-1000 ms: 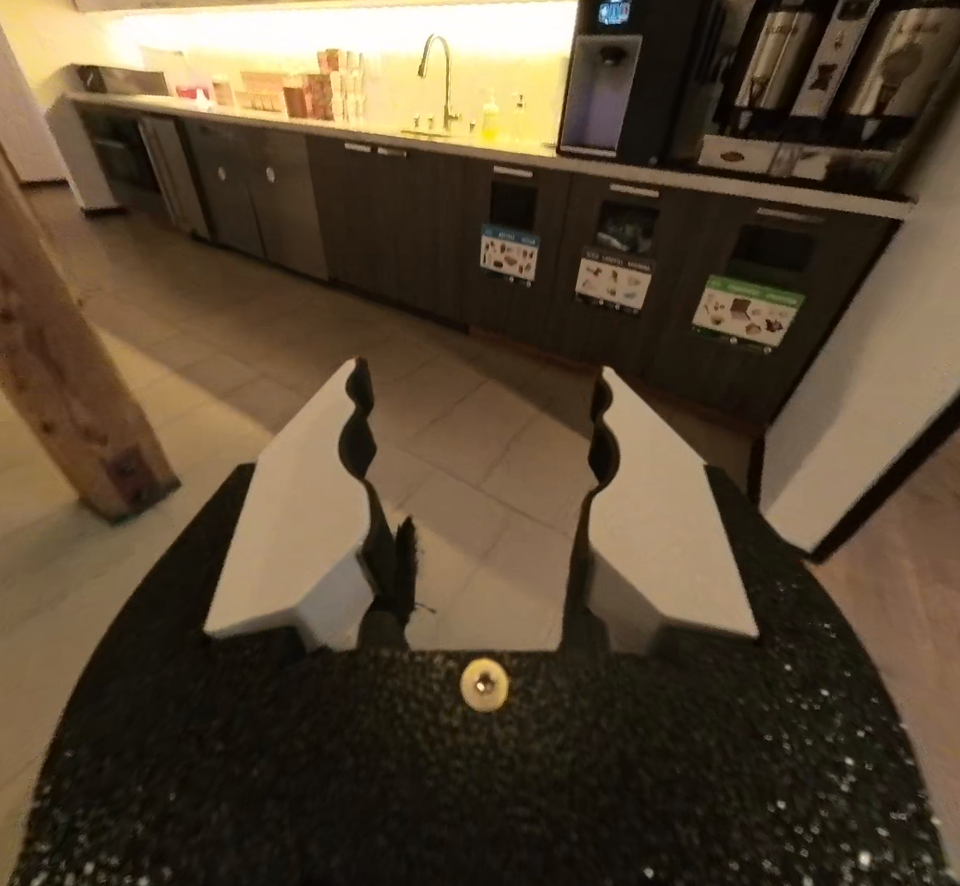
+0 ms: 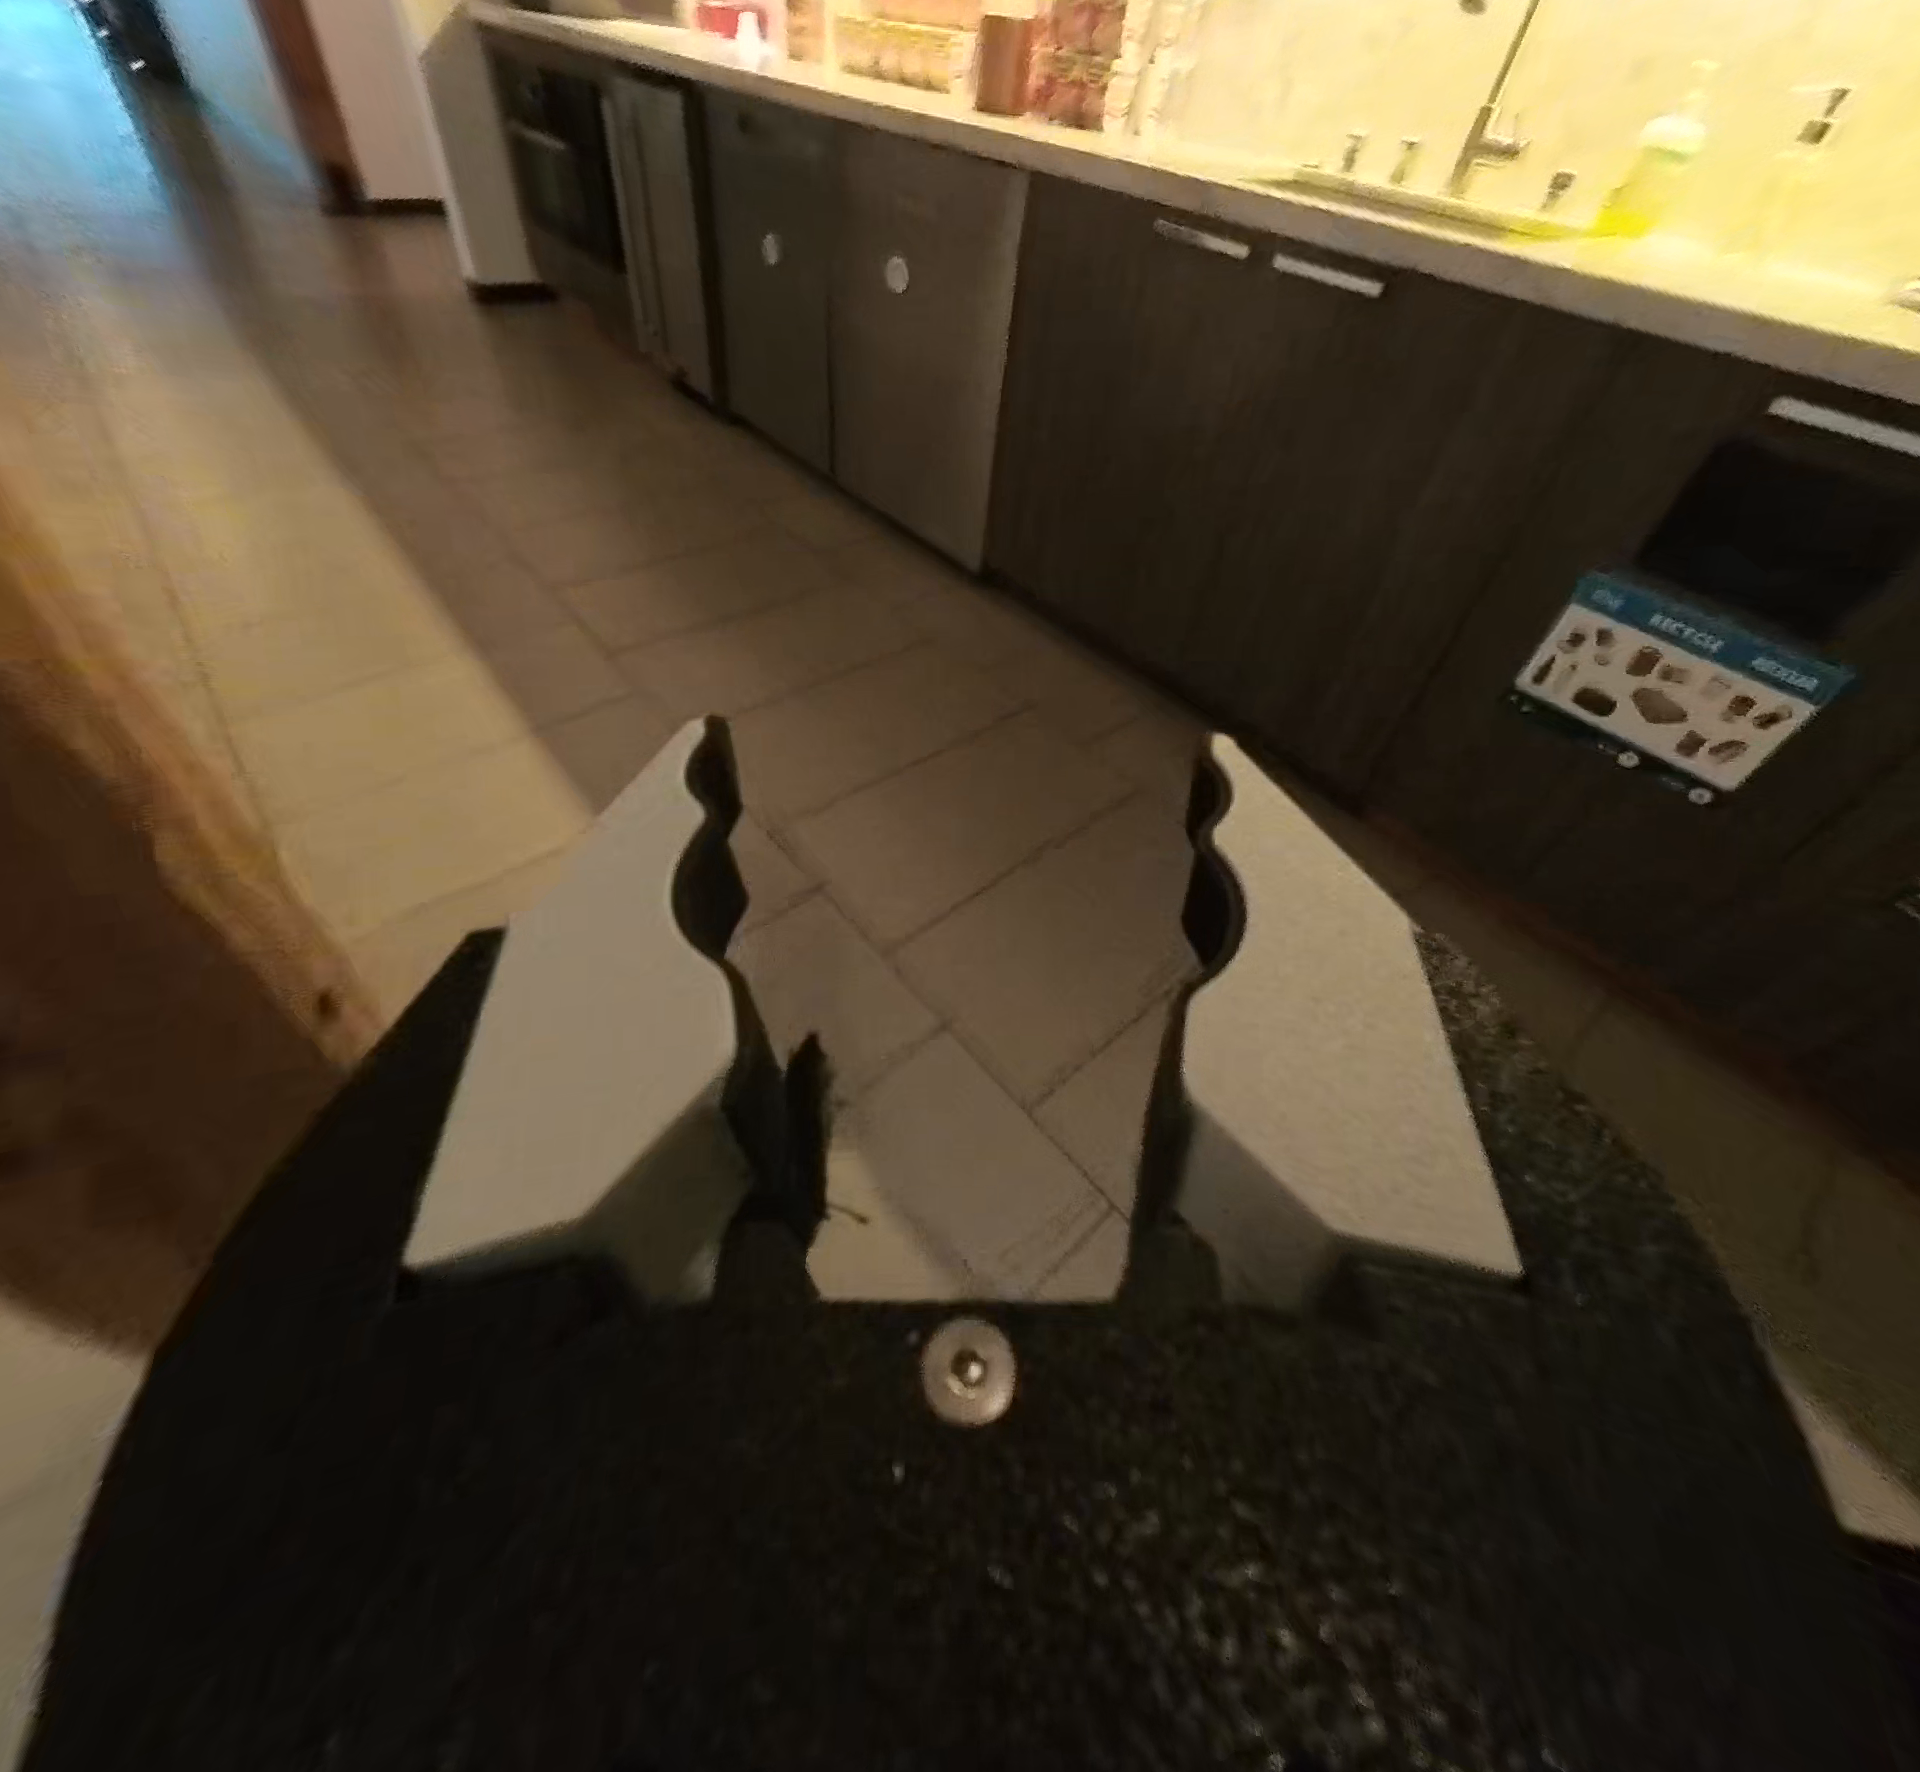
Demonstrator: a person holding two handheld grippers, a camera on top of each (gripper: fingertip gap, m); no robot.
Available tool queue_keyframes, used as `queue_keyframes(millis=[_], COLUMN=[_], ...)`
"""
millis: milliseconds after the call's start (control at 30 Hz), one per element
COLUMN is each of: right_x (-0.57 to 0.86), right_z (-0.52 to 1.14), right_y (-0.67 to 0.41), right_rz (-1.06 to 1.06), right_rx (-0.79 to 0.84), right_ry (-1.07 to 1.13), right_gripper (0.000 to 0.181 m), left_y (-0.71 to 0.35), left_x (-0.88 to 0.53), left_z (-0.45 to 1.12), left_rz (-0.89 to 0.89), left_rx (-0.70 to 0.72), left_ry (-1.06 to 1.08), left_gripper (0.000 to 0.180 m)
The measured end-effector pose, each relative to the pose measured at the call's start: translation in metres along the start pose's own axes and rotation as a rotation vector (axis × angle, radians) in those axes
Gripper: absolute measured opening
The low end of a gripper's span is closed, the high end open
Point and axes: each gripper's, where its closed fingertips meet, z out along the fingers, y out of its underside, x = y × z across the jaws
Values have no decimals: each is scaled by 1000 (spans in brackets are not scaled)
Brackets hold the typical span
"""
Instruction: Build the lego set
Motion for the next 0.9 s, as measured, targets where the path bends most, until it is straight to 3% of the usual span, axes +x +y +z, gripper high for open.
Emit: queue_keyframes(millis=[333,533,633,733,900], right_x=[114,195,213,219,241], right_z=[250,441,550,657,844], right_y=[42,58,47,40,50], right_rz=[-140,-133,-154,-169,-181], right_rx=[-69,-100,-76,-61,-13], right_ry=[91,133,90,24,5], right_gripper=[77,79,78,78,79], left_y=[-109,-158,-187,-196,-213], left_x=[-42,-87,-126,-199,-292], left_z=[346,541,614,682,811], left_rz=[29,62,73,86,33], left_rx=[146,116,130,57,34], left_ry=[156,162,117,-88,-170], left_gripper=[85,87,89,110,119])
